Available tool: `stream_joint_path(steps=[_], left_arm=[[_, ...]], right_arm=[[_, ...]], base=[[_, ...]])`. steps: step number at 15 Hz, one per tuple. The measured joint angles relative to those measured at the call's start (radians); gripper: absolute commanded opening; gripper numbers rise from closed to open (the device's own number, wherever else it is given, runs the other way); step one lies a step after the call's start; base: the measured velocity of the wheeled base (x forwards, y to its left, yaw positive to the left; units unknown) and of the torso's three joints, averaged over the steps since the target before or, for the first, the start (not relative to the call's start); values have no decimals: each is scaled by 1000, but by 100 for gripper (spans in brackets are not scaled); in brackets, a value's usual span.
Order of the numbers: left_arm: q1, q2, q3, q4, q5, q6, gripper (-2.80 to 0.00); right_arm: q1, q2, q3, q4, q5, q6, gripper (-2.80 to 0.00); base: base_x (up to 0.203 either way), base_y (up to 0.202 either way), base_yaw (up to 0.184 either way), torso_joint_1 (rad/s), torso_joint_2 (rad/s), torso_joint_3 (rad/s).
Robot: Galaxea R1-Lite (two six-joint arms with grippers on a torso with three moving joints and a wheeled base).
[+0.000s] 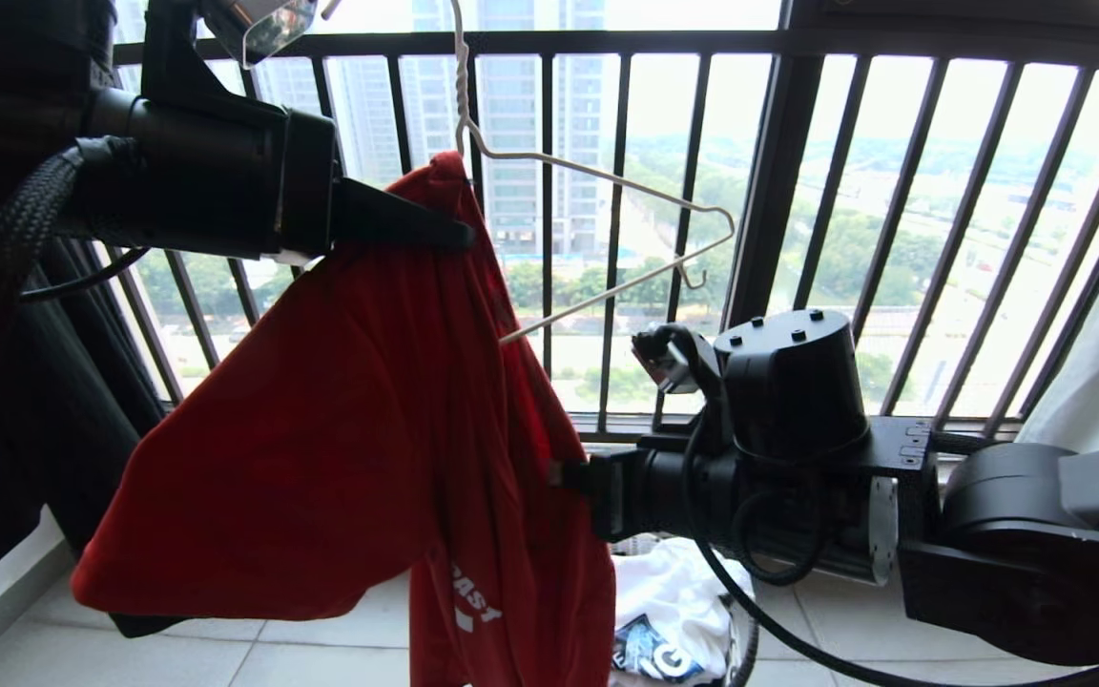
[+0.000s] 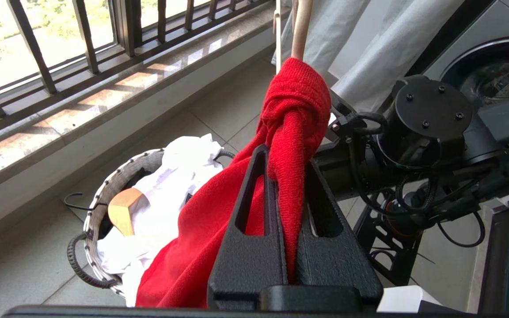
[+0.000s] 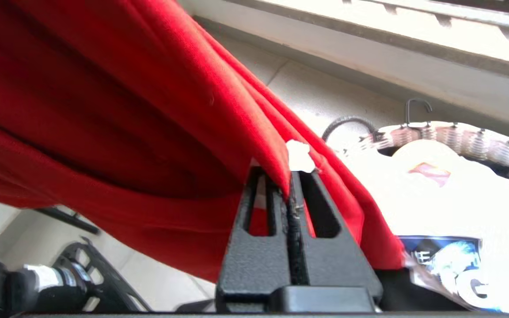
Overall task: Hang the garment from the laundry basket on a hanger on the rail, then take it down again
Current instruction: Hang the clothes on the clothes rack
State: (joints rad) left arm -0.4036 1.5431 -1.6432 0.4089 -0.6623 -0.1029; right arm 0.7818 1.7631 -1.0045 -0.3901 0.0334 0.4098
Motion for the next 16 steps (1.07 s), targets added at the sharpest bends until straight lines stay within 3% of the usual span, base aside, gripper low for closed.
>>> stream_joint_path(steps=[8, 14, 15, 16], left_arm=[[1, -14, 10, 0, 2, 1, -280], [0, -34, 24, 0, -4, 2, -280], [-1, -37, 28, 0, -5, 3, -280], [-2, -39, 31, 0, -6, 4, -280]], right_arm=[[-142, -80, -16, -4, -1, -52, -280], [-205, -79, -20, -9, 13, -104, -280], [-206, -75, -19, -9, 14, -107, 0], [-207, -69, -18, -9, 15, -110, 0]], base=[[0, 0, 0, 0, 0, 0], [0, 0, 0, 0, 0, 0], [0, 0, 0, 0, 0, 0], [0, 0, 0, 0, 0, 0]])
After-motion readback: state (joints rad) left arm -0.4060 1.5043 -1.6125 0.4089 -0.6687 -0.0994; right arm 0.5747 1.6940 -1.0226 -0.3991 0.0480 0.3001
